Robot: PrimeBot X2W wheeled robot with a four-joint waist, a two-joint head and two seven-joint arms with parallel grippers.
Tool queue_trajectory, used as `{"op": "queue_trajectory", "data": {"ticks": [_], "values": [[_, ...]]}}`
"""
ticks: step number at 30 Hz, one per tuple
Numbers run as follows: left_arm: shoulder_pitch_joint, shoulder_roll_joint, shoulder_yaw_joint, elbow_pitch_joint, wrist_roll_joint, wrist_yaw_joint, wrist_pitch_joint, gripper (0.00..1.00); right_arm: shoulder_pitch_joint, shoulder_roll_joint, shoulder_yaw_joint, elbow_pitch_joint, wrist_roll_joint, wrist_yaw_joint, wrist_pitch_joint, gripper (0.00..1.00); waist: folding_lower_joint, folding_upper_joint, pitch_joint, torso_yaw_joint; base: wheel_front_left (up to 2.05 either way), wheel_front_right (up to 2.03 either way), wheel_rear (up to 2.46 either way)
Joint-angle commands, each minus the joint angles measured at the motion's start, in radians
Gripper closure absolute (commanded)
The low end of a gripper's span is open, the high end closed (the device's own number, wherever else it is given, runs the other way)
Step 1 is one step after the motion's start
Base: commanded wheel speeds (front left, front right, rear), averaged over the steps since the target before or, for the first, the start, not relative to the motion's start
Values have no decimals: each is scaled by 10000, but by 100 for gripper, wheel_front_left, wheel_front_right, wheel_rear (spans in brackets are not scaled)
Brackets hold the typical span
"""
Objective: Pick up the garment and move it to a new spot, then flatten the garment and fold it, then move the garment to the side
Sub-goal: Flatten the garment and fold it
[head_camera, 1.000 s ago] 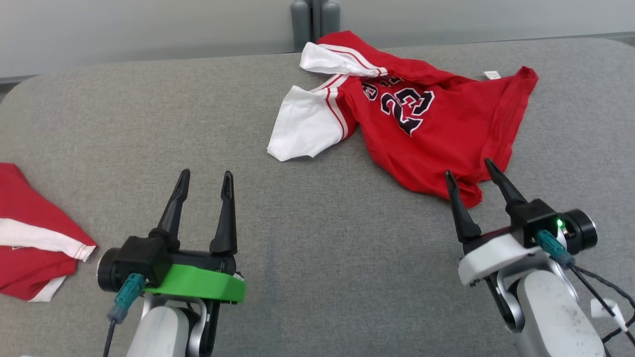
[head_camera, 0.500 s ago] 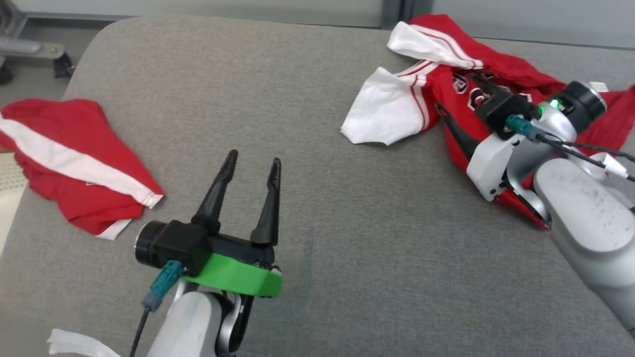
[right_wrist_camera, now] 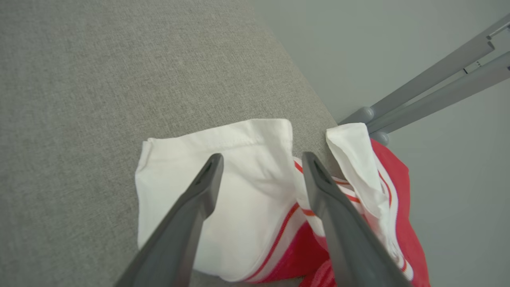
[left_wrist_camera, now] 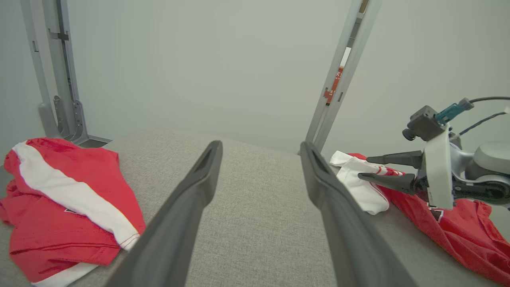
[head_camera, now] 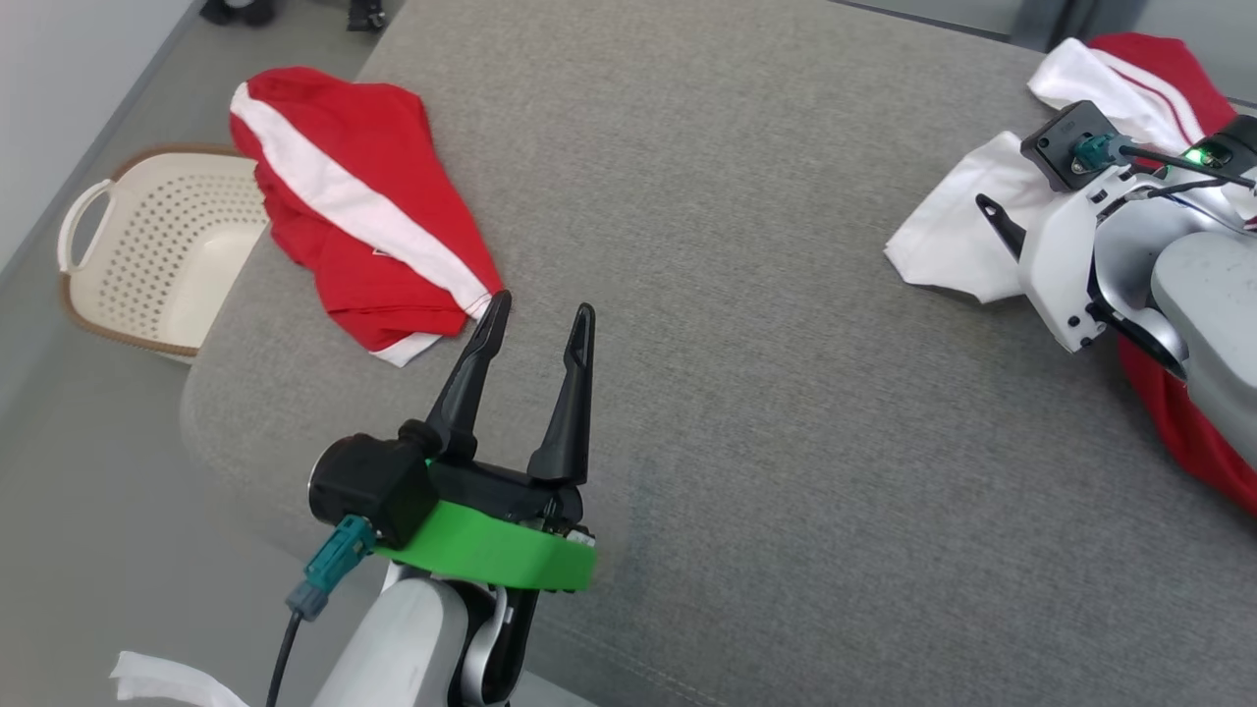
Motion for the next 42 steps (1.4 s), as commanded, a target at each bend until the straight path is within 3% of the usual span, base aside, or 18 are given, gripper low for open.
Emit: {"op": "queue_trajectory", "data": {"ticks": [1,12,25,26,27,36,42], "values": [[8,7,54,-78,-50,75,7,0,-328,-109,248,81,258,-17,132,0,0,0,330,745,0,0,0],[263,8,302,-498,-98,238,9,0,-1810,-253,2386,991,1383,-17,749,0,0,0,534,784,0,0,0],[109,8,89,-166,-40,60,9,0,-1768,-502,2986,1290,2535,-17,707,0,0,0,409,728,0,0,0],[91,8,77,-158,-47,46,9,0,-1749,-511,2998,1242,2584,-17,713,29,0,0,412,728,0,0,0],[69,8,66,-146,-52,25,9,0,-1754,-535,3014,1179,2655,-17,634,100,0,0,418,730,0,0,0],[113,10,188,23,105,18,9,0,-1666,-331,3068,1388,2731,-18,-514,100,0,0,168,548,0,0,0],[301,8,465,168,371,-62,8,0,-1573,214,2814,1654,2558,-18,-2277,100,0,0,-341,15,0,0,0]]}}
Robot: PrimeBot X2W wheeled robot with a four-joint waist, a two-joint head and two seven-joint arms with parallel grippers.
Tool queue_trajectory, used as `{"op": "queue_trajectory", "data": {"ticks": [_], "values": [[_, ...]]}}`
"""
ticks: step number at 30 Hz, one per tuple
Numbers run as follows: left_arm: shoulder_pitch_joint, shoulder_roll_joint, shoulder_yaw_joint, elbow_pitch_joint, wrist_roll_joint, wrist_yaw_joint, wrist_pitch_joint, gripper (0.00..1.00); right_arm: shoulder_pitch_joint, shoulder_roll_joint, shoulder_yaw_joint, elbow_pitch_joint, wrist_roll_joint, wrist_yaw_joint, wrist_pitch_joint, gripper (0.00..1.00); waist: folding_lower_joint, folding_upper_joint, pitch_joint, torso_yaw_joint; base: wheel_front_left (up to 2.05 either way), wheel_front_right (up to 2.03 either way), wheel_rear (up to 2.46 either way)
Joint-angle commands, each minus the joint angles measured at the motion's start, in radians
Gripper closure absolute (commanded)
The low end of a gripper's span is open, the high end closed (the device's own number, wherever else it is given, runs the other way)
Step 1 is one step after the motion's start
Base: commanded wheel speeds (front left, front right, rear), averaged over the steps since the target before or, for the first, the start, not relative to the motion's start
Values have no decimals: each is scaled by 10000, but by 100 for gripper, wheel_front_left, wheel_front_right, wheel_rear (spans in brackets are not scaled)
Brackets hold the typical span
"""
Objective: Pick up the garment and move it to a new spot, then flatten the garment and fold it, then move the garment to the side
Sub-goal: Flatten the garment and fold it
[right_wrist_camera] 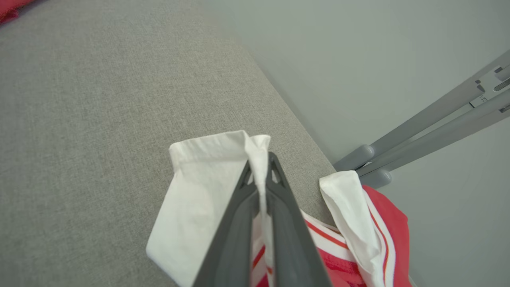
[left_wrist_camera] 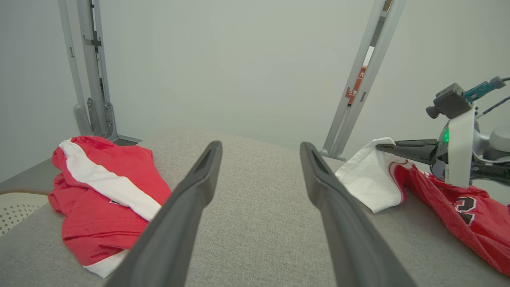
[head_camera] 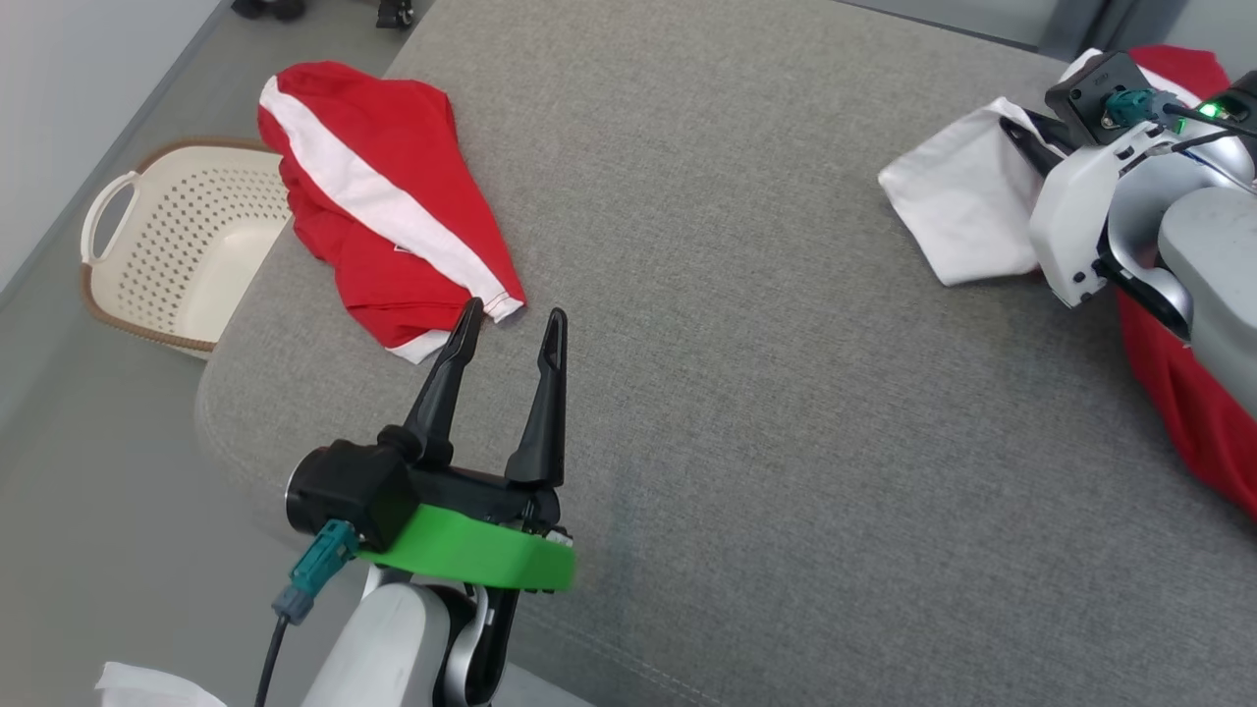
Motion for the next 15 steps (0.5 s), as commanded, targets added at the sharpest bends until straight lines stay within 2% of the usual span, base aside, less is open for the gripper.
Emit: {"op": "queue_trajectory", "data": {"ticks": [1,6,11,15], "values": [[192,15,48,60,173,-54,9,0,141,175,-214,163,-63,-18,-519,100,0,0,-391,-412,0,0,0],[386,18,177,113,404,-98,8,0,690,1027,-801,456,-341,-18,-1648,100,0,0,-839,-925,0,0,0],[626,17,272,161,544,-172,9,0,1824,1842,-1269,-118,-698,-18,-1896,100,0,0,-1064,-1340,0,0,0],[750,18,356,185,592,-158,9,0,2904,2296,-1208,-548,-1343,-18,-1920,100,0,0,-1243,-1562,0,0,0]]}}
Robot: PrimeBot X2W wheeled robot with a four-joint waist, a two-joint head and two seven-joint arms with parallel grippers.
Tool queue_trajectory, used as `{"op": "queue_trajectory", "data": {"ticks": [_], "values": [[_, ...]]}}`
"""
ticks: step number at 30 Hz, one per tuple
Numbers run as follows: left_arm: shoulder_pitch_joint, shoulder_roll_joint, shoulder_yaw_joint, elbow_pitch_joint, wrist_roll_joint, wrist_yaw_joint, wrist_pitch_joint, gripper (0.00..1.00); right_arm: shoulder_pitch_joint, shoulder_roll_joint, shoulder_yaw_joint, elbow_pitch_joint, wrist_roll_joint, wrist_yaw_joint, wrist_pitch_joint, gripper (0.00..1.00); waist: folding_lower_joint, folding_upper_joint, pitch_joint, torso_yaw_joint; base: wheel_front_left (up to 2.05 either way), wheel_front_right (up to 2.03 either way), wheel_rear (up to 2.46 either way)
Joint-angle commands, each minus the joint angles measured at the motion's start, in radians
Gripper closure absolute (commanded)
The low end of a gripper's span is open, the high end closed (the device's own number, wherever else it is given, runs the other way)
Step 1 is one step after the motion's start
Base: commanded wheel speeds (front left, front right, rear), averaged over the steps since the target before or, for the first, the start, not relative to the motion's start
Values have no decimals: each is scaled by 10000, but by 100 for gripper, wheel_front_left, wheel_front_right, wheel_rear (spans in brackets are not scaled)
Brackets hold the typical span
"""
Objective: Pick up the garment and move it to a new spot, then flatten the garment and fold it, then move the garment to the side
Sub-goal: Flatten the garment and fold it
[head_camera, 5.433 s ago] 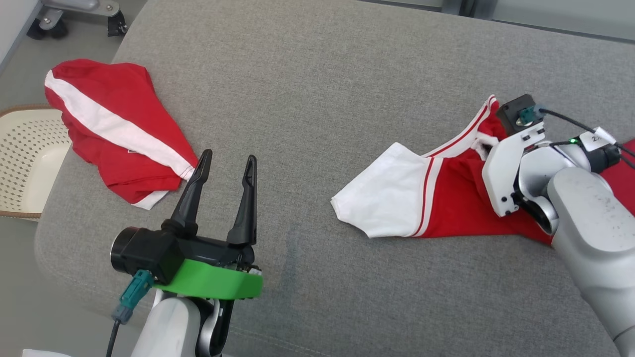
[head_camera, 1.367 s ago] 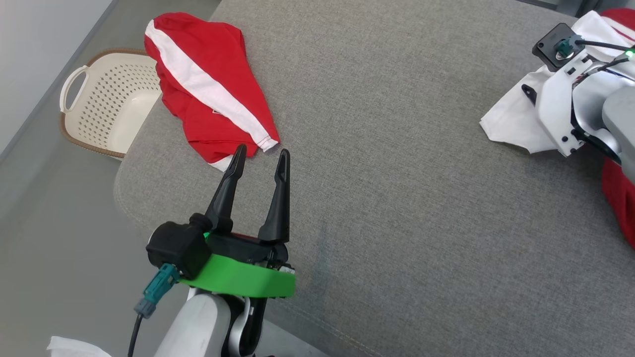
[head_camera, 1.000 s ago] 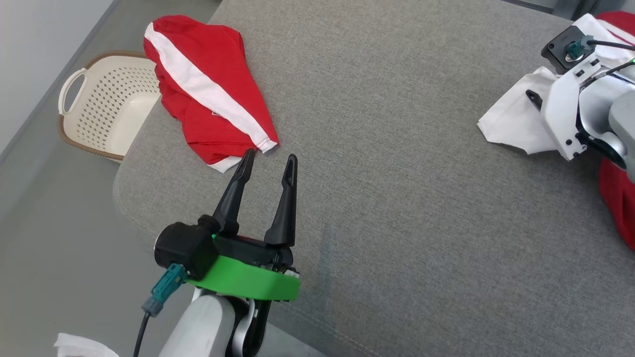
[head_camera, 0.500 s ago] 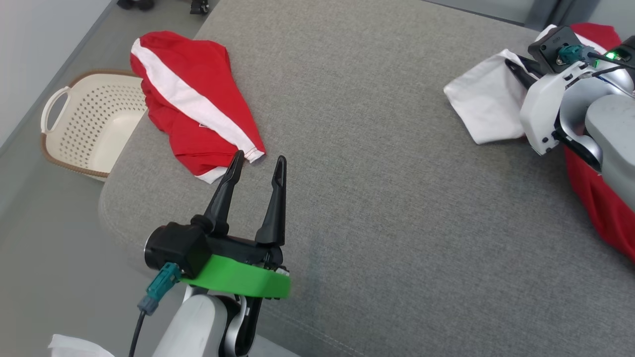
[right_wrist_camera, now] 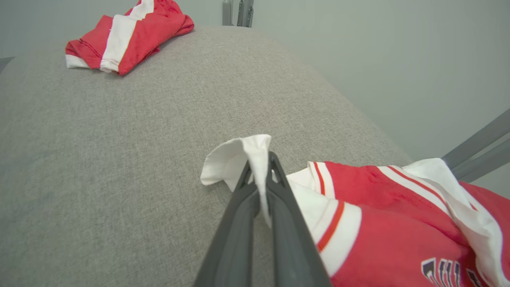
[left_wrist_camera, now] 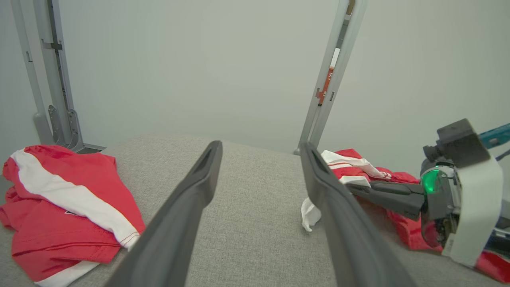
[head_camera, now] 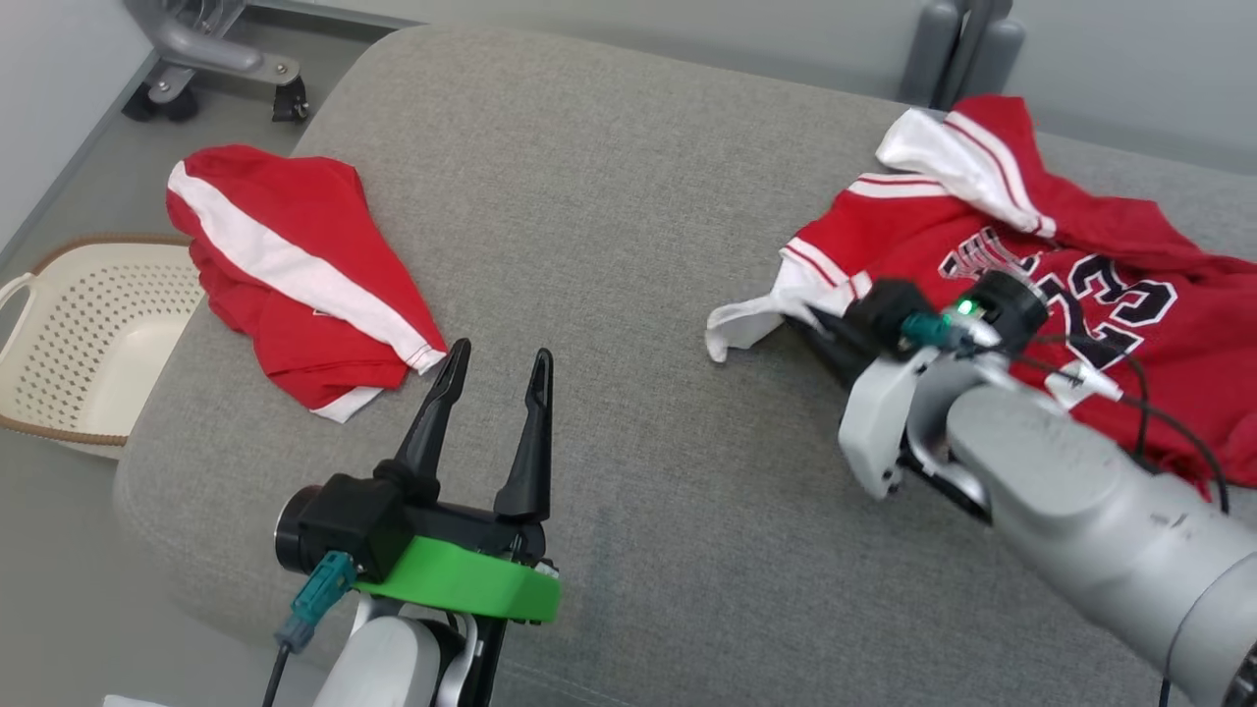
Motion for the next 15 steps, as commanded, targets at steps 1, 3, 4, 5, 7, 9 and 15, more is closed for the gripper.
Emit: {"op": "queue_trajectory", "data": {"ticks": [1,3,4,5,7,9,15], "values": [[189,26,54,19,95,-11,7,0,299,60,-10,-63,-229,-18,-59,100,0,0,-296,-305,0,0,0],[251,26,120,56,146,-51,6,0,916,268,-101,-136,-531,-18,-43,100,0,0,-409,-413,0,0,0],[272,26,147,73,161,-64,7,0,1115,308,-133,-147,-668,-18,-7,100,0,0,-446,-452,0,0,0],[301,26,193,81,193,-67,6,0,1325,357,-226,-135,-775,-18,42,100,0,0,-502,-519,0,0,0],[401,26,278,82,252,-77,6,0,1804,492,-288,-213,-856,-18,321,100,0,0,-584,-668,0,0,0],[460,26,358,81,282,-112,7,0,2143,584,-171,-567,-884,-16,482,75,0,0,-639,-840,0,0,0],[636,26,663,108,367,-150,7,0,2625,266,-645,-1507,-796,-19,661,0,0,0,-797,-1580,0,0,0]]}}
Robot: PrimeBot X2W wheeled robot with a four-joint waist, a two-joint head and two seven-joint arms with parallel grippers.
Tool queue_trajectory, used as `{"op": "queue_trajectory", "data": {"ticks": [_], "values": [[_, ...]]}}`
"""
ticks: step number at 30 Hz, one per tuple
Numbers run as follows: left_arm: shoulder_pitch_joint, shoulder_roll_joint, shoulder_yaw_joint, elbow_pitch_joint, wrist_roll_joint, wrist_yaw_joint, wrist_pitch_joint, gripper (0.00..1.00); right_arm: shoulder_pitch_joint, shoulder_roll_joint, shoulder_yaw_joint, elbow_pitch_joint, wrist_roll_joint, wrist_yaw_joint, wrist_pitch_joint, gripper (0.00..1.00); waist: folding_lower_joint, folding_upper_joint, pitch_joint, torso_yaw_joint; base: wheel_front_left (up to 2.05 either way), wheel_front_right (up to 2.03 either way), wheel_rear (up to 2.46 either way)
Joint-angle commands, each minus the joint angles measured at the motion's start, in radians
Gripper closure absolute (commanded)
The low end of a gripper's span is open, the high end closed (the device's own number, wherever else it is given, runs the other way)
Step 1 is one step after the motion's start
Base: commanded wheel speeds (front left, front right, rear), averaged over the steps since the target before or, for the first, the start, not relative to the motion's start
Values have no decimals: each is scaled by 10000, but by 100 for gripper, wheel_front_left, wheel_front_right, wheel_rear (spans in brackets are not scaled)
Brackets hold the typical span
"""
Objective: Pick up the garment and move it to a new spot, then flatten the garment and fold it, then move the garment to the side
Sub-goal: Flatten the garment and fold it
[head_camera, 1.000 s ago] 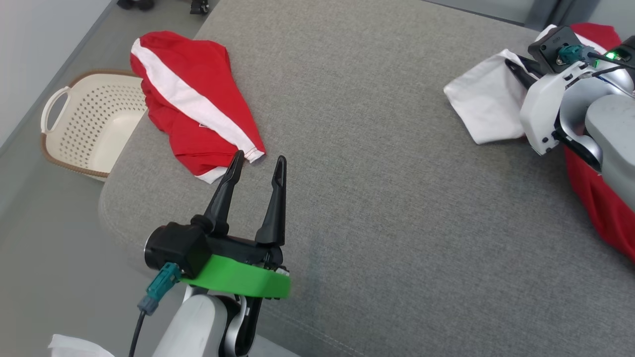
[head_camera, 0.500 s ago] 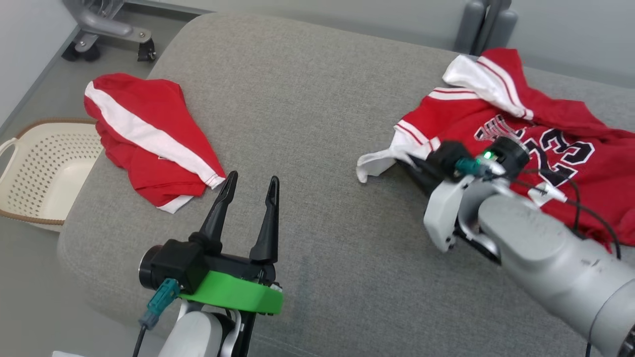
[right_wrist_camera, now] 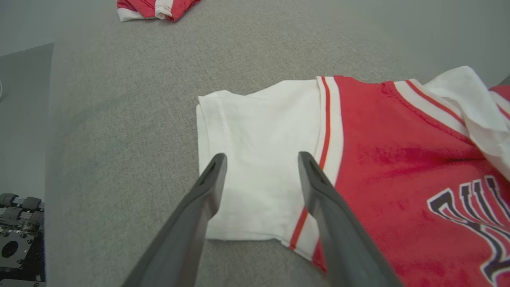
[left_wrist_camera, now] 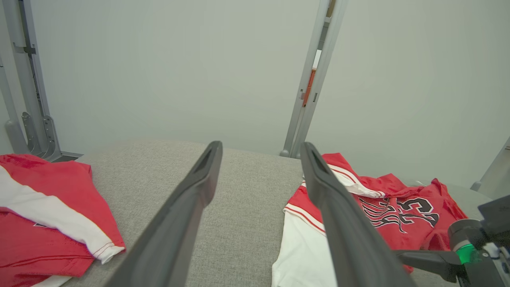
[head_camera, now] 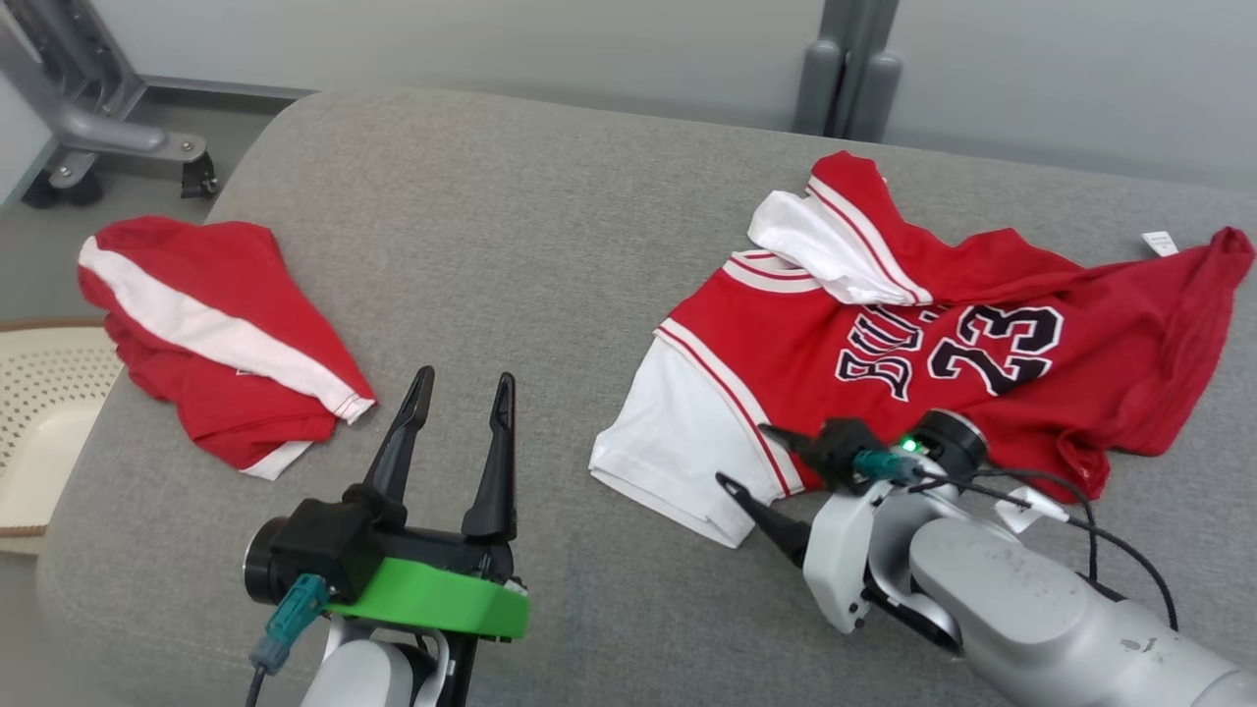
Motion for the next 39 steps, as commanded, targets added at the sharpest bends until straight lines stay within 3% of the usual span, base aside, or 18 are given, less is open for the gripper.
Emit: {"op": "queue_trajectory", "data": {"ticks": [1,5,10,13,18,22,26,39], "values": [[164,26,110,17,90,-14,8,0,169,-147,-343,-104,-107,-21,-100,0,0,0,-171,-567,0,0,0],[150,26,328,23,157,-86,9,0,588,-454,-1998,-389,-403,-21,-377,0,0,0,-227,-1121,0,0,0],[161,26,618,-37,211,-43,9,0,1880,-410,-5140,-1021,-1283,-20,-715,0,0,0,-216,-1794,0,0,0],[144,25,716,-3,160,-111,8,0,2788,-155,-7003,-1729,-2168,-20,-787,0,0,0,-144,-2125,0,0,0],[179,26,862,440,354,-253,9,0,4550,1159,-9821,-3716,-3576,-18,-776,0,0,0,-73,-2519,0,0,0],[295,28,834,835,502,-340,10,0,5347,1914,-10630,-4603,-4240,-18,-781,0,0,0,-12,-2661,0,0,0],[339,34,582,1392,697,-443,10,0,5513,2140,-10768,-4918,-4510,-18,-781,0,0,0,35,-2722,0,0,0],[-775,30,711,5043,1643,677,7,0,5077,2165,-10885,-5148,-4845,-18,-782,0,0,0,372,-3156,0,0,0]]}}
